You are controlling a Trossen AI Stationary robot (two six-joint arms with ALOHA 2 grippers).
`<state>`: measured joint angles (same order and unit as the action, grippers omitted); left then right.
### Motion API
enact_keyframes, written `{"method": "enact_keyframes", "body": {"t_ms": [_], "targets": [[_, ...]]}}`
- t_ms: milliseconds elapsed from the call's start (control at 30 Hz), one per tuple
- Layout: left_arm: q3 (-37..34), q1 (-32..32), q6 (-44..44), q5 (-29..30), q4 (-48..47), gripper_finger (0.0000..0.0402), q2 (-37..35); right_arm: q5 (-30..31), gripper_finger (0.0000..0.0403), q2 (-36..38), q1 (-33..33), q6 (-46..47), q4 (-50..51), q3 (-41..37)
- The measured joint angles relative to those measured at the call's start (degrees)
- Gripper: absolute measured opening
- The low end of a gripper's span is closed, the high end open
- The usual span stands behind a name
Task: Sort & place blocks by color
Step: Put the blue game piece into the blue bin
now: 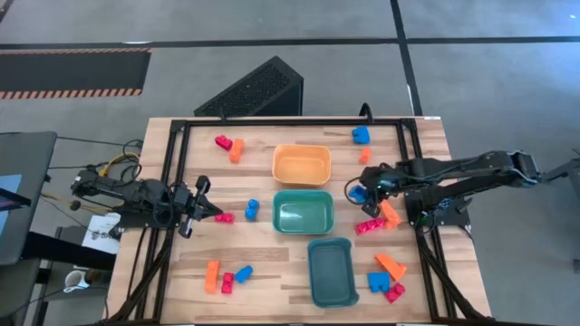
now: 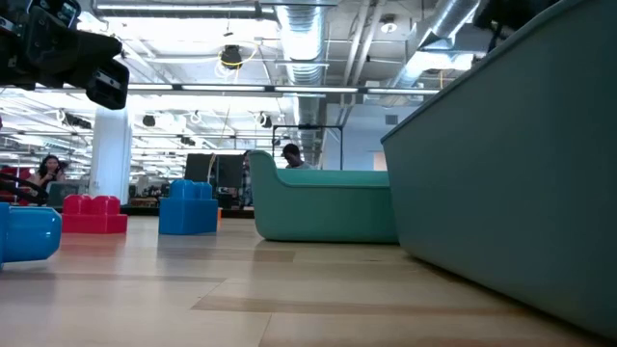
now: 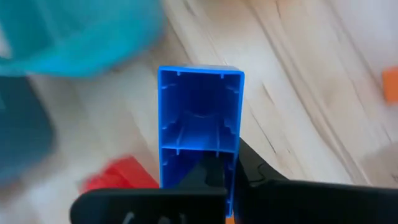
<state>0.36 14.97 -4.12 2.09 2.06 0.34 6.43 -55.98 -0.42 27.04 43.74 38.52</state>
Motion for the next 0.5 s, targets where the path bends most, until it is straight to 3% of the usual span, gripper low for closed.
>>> {"method": "enact_keyframes", "body": {"t_ms": [233,500], "targets": [[0.0,0.0,0.0,0.0,-0.02,0.0,0.01,0.53,0.0003,6.19,6.76,1.33,-12.21,0.11],[0.0,0.0,0.0,0.0,-0.02,0.0,0.02,1.23,0.0004,4.87,16.59,1.04,-22.76,0.11]]}}
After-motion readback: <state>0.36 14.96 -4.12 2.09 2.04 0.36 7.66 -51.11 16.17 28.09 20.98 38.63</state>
